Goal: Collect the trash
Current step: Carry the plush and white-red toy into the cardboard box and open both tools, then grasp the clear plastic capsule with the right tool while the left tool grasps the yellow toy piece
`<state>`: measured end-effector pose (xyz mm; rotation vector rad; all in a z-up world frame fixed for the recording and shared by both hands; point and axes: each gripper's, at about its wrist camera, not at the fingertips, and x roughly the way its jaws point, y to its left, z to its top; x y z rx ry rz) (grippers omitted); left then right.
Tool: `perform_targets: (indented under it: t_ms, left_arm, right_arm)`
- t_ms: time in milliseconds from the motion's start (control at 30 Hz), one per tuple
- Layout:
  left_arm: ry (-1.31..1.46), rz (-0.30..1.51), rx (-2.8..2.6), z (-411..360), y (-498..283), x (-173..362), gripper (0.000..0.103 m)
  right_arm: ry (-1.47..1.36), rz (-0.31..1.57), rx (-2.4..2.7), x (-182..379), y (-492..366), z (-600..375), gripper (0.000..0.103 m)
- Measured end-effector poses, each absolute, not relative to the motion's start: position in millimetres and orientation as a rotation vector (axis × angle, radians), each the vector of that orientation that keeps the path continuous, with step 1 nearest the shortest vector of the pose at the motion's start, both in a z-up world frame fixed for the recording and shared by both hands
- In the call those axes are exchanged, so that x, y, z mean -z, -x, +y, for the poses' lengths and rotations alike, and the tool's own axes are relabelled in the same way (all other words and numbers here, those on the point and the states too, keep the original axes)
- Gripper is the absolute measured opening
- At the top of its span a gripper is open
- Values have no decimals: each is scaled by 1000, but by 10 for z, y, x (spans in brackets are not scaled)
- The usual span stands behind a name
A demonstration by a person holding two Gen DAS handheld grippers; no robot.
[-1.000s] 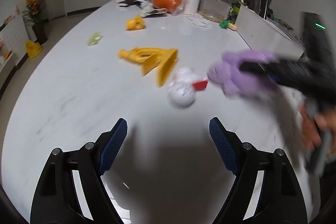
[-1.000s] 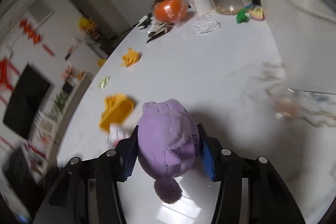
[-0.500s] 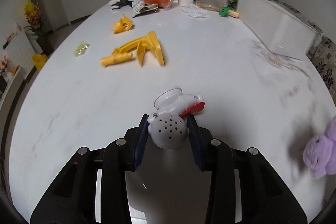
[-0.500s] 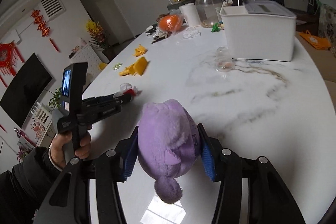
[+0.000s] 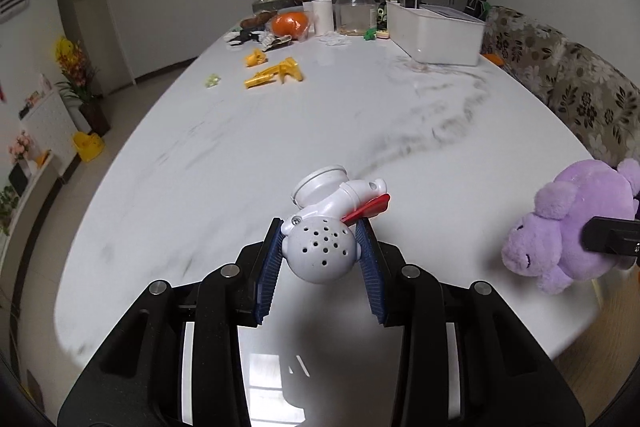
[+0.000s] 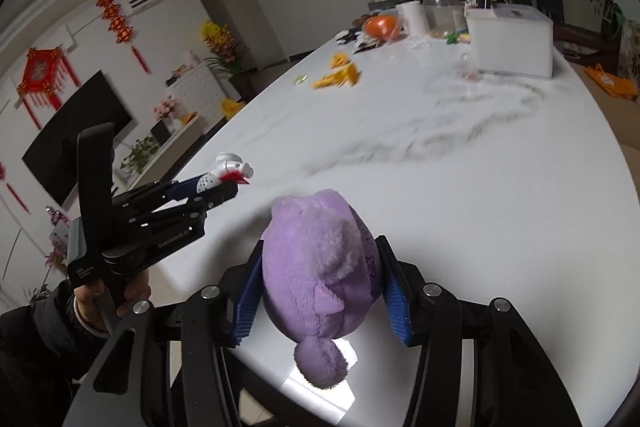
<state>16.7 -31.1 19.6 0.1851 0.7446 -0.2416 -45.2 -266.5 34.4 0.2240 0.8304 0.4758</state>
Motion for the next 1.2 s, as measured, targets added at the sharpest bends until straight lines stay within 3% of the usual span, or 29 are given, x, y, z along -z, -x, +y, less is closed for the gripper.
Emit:
perform_targets:
  t_ms: [300,333,400,433,533,667,733,900,1200]
  left_arm:
    - [-227,851,357,137,1158,106,37]
    - [-236,876,377,170,1265,221,40]
    - [-263,924,393,196,1345,451,71]
    - [-268,939,389,215,1350,594,87]
    - [-325,951,353,217,1271,840,88]
    - [-269,909,366,308,1085,589,88]
    - [-215,864,385,336,801,295,88]
    - [-207,728,297,153,-258,-185,92]
    - [-175,733,213,-277,-2656,-96,92]
  right_arm:
    - [-143,962,-622,-97,1491,-2338,53]
    - [-128,987,-634,-9,1554,-2286,55]
    - [-105,1032,-634,184,1611,-2195,58]
    - [-80,1047,-607,325,1608,-2141,64]
    - [-37,1046,-572,475,1535,-2079,68]
    - [-66,925,-604,39,1367,-2225,73]
    - [-24,847,-550,-207,1141,-2334,81]
    - [65,725,-363,-558,-108,-2612,84]
    - [33,771,7,-196,-2553,-3057,84]
